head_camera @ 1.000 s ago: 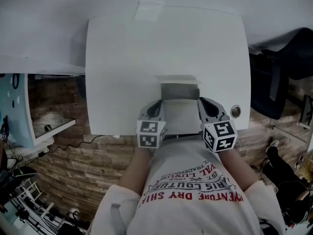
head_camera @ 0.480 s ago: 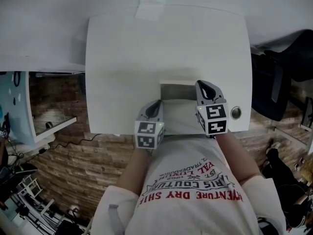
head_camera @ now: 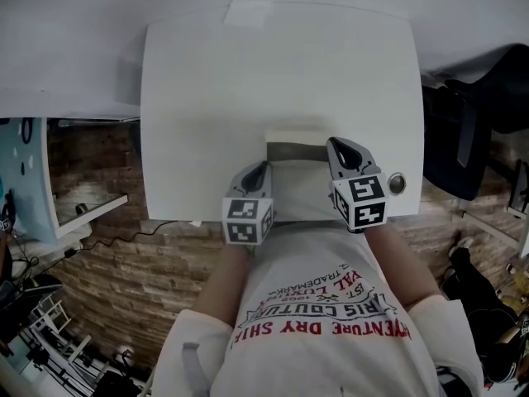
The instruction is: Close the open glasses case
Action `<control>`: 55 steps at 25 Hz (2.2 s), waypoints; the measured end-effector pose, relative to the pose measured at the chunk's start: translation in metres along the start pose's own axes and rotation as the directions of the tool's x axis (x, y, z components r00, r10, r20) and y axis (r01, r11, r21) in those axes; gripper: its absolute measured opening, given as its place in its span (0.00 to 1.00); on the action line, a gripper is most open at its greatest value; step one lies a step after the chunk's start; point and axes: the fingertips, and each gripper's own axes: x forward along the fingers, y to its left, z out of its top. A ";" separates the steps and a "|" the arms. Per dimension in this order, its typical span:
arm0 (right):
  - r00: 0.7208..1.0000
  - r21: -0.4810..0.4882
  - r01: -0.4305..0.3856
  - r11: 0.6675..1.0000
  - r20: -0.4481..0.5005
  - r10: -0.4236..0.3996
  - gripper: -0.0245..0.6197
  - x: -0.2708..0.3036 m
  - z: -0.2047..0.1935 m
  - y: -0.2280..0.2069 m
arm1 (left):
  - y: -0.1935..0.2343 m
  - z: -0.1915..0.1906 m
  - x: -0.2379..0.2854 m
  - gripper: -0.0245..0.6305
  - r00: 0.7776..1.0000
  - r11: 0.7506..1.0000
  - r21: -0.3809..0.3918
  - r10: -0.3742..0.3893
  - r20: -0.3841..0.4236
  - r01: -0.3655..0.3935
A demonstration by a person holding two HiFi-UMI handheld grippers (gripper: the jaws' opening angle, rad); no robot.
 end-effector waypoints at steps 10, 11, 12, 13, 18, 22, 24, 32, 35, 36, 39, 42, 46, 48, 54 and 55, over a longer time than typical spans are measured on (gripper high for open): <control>0.999 0.009 0.036 0.999 -0.027 -0.035 0.06 -0.012 -0.035 0.014 | -0.001 0.001 0.001 0.04 1.000 1.000 -0.018 -0.016 0.009 0.017; 0.999 0.011 0.036 0.999 -0.039 -0.035 0.06 -0.011 -0.041 0.015 | -0.001 0.001 0.001 0.04 1.000 0.999 -0.030 -0.018 0.011 0.018; 0.998 0.013 0.035 0.999 -0.049 -0.035 0.06 -0.011 -0.046 0.016 | -0.001 0.001 0.001 0.04 1.000 0.999 -0.044 -0.020 0.013 0.020; 0.998 0.009 0.035 0.999 -0.056 -0.035 0.06 -0.010 -0.050 0.017 | 0.000 0.000 0.001 0.04 1.000 0.998 -0.055 -0.022 0.013 0.023; 0.997 -0.024 0.043 0.999 -0.057 -0.045 0.06 -0.006 -0.059 0.019 | 0.000 -0.004 0.001 0.04 0.999 0.999 -0.042 -0.031 -0.015 0.030; 0.998 0.001 0.047 0.999 -0.048 -0.047 0.06 -0.003 -0.066 0.021 | -0.002 -0.012 -0.002 0.04 0.998 1.000 -0.003 -0.028 -0.057 0.028; 0.998 0.000 0.052 0.999 -0.033 -0.052 0.06 -0.004 -0.066 0.021 | -0.004 -0.012 -0.005 0.04 0.998 0.999 -0.006 -0.034 -0.044 0.034; 0.999 -0.055 0.047 0.997 0.005 -0.047 0.06 -0.016 -0.051 0.023 | -0.003 0.003 -0.016 0.04 1.000 1.000 0.004 -0.018 0.013 0.018; 0.997 -0.086 0.032 0.996 0.076 -0.026 0.06 -0.032 -0.026 0.028 | -0.011 0.025 -0.025 0.04 0.997 1.000 0.019 -0.026 0.068 0.025; 0.995 -0.090 0.025 0.996 0.101 -0.016 0.06 -0.038 -0.016 0.029 | -0.015 0.035 -0.029 0.04 0.995 0.999 0.029 -0.032 0.092 0.029; 0.986 -0.083 -0.001 0.997 0.168 0.015 0.05 -0.054 0.013 0.035 | -0.028 0.067 -0.045 0.04 0.984 0.996 0.086 -0.050 0.170 0.036; 0.967 -0.091 0.005 0.996 0.255 0.018 0.05 -0.071 0.042 0.038 | -0.044 0.098 -0.063 0.04 0.967 0.985 0.168 -0.076 0.244 0.035; 0.918 -0.134 0.062 0.989 0.397 -0.004 0.05 -0.100 0.081 0.044 | -0.068 0.135 -0.096 0.04 0.926 0.962 0.268 -0.151 0.346 0.057; 0.896 -0.143 0.070 0.987 0.443 0.001 0.05 -0.113 0.097 0.046 | -0.076 0.152 -0.112 0.04 0.898 0.955 0.290 -0.179 0.402 0.061; 0.882 -0.225 0.071 0.972 0.468 0.044 0.05 -0.126 0.115 0.058 | -0.088 0.183 -0.136 0.04 0.846 0.940 0.339 -0.208 0.490 0.035; 0.885 -0.231 0.065 0.971 0.462 0.051 0.05 -0.124 0.114 0.059 | -0.088 0.183 -0.136 0.04 0.846 0.939 0.342 -0.209 0.491 0.034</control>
